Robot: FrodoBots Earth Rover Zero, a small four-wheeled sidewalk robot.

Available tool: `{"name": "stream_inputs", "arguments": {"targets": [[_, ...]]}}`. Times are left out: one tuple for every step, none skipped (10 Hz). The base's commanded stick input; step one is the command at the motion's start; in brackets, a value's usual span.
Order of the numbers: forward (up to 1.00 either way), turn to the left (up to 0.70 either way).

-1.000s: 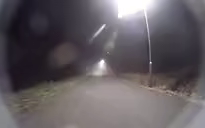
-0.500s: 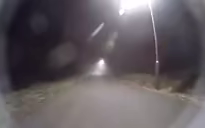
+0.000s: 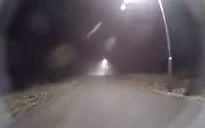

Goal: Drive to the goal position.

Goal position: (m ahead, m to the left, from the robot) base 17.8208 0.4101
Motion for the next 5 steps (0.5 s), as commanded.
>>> {"name": "stream_inputs", "arguments": {"targets": [[0.95,0.04],[0.95,0.05],[0.95,0.05],[0.94,0.05],[0.95,0.04]]}}
